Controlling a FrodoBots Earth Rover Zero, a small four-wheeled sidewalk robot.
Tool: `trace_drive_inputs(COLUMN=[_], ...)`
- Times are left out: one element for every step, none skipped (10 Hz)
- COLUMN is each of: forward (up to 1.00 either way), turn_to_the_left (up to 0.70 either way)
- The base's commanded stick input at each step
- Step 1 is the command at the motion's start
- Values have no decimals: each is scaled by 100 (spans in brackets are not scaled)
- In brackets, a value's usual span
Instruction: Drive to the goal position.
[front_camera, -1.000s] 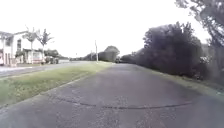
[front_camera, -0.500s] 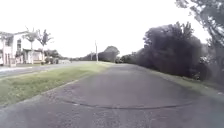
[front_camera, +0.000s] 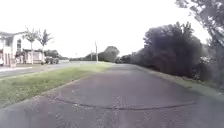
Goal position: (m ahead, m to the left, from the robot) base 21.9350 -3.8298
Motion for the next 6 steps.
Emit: trace_drive_inputs(forward=[6, 6, 5, 6, 5, 5], turn_to_the_left=[0, 0, 0, 0, 0, 0])
